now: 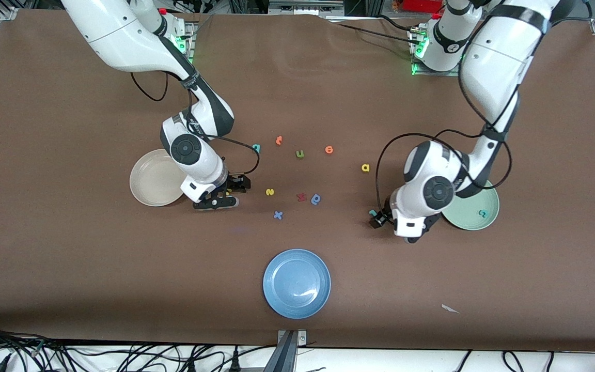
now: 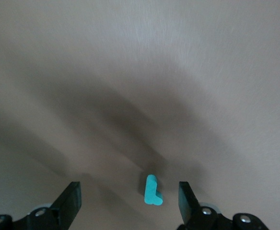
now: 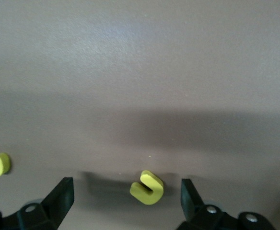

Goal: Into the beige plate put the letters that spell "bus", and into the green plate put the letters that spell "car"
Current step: 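Grasp the teal l with the left gripper while the right gripper grasps yellow u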

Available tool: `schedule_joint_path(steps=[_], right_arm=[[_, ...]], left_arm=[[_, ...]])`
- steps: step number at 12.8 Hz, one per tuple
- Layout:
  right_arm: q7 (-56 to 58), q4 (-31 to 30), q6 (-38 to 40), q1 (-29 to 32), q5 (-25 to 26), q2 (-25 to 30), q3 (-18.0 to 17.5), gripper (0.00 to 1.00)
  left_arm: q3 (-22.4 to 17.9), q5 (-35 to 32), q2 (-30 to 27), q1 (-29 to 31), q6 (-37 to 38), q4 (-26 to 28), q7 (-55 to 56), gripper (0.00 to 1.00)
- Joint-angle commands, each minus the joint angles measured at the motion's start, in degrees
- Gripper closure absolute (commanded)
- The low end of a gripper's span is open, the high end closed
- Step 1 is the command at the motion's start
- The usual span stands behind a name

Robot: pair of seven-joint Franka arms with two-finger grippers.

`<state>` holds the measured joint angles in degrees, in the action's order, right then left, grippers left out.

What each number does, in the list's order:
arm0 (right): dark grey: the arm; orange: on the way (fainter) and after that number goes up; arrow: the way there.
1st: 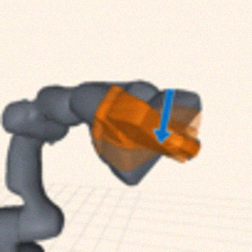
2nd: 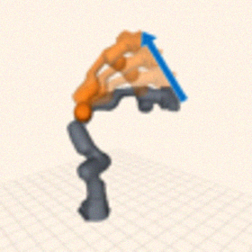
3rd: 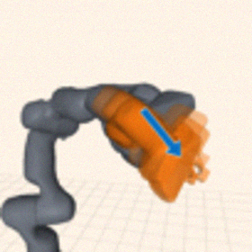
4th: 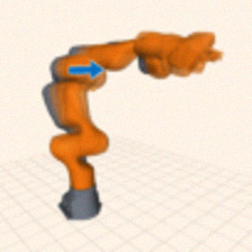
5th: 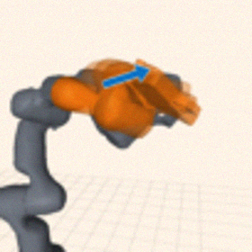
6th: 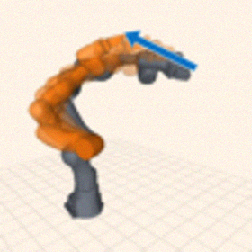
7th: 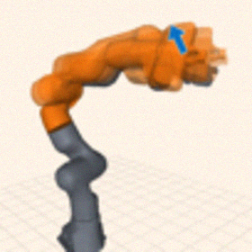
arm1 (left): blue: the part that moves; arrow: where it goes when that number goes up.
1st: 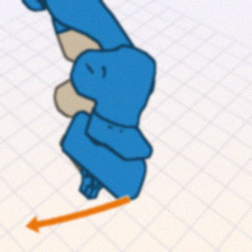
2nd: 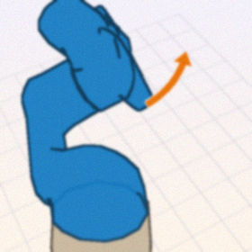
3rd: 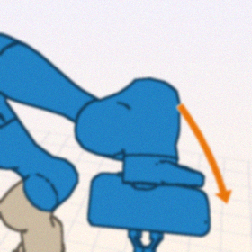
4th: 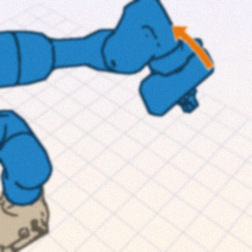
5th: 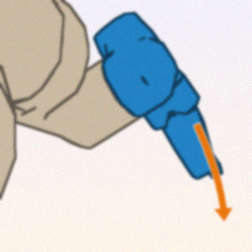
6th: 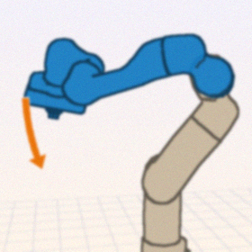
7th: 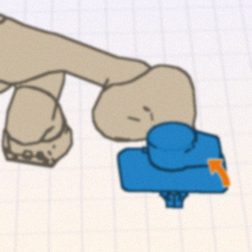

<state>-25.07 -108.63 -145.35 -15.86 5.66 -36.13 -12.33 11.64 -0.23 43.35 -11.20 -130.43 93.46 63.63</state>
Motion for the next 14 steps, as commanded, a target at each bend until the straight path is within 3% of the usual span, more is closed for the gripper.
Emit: schedule_joint_path(steps=[1, 4, 8, 10, 14], right_arm=[[-1.30, -2.73, -2.04, -0.14, 1.89, 0.97, 0.72, 0.08], [-1.30, -2.91, -2.04, -0.14, 1.98, 0.97, 0.81, 0.19], [-1.21, -3.26, -2.04, -0.14, 2.16, 0.97, 0.81, 0.40], [-1.03, -3.52, -2.13, -0.14, 2.33, 0.88, 0.81, 0.54], [-0.86, -3.87, -1.95, -0.14, 2.51, 1.06, 0.81, 0.85]], left_arm=[[-1.44, -2.58, 1.99, -2.16, -0.70, -1.53, 3.07, 0.15], [-1.44, -2.76, 2.26, -2.34, -3.16, -1.53, 4.30, 0.30], [-1.44, -2.85, 2.26, -2.34, -3.16, -1.53, 4.22, 0.64], [-1.44, -2.85, 2.18, -2.34, -3.16, -1.53, 4.13, 0.86], [-1.44, -3.81, 1.74, -2.08, -2.90, -1.53, 3.87, 1.00]])
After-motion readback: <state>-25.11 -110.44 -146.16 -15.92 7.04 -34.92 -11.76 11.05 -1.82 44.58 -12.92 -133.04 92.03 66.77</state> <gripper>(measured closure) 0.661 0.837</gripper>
